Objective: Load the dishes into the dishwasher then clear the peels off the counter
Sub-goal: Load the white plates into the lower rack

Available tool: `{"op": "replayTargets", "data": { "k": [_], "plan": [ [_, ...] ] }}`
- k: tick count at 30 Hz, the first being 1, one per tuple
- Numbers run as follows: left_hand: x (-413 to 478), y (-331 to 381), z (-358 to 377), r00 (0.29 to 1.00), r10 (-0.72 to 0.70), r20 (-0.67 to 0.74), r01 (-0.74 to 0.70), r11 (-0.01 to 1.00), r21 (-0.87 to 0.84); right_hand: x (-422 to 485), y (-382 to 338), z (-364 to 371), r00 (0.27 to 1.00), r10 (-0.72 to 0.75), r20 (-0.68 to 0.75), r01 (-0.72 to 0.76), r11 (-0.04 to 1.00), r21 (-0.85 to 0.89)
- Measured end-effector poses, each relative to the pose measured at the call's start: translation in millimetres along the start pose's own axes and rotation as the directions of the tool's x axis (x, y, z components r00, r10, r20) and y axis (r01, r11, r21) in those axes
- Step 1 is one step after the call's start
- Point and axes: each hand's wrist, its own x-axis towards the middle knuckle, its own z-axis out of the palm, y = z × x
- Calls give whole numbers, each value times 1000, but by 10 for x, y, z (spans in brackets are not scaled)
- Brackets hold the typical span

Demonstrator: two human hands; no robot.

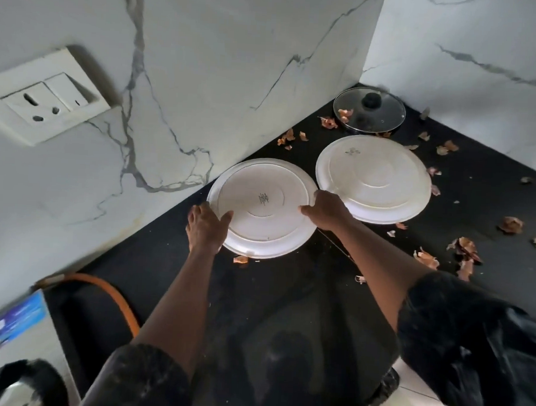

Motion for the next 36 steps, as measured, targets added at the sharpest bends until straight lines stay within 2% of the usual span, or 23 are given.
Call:
{"op": "replayTargets", "data": {
  "k": [4,6,9,13,16,20,24,28,33,36],
  "plan": [
    [181,101,-22,999,-5,-50,14,984,177,218,-46,38,997,76,2,-76,997,28],
    [233,187,-30,998,-5,-66,18,980,198,280,-47,65,994,105,-39,-103,993,61],
    [298,291,-35,996,-51,-70,65,974,215,343,-18,100,980,185,-74,-164,959,232],
    [379,372,-44,991,-130,-16,130,967,219,385,49,73,956,278,-91,-205,858,471],
    [423,344,-38,983,-181,21,173,963,207,412,101,58,938,344,-36,-244,733,635],
    [441,281,-61,973,-225,45,218,968,126,392,155,23,923,383,22,-267,600,754],
    [414,271,-131,974,-221,38,221,975,16,345,206,41,948,319,-11,-206,636,744],
    [358,264,-141,989,-141,30,144,983,-113,245,247,8,958,281,-64,-142,654,743],
    [260,302,-46,995,-100,17,101,972,-211,177,433,-63,953,252,-170,-114,814,569],
    [159,455,21,997,-50,51,60,969,-240,78,592,-132,947,247,-207,-119,865,487]
  ]
}}
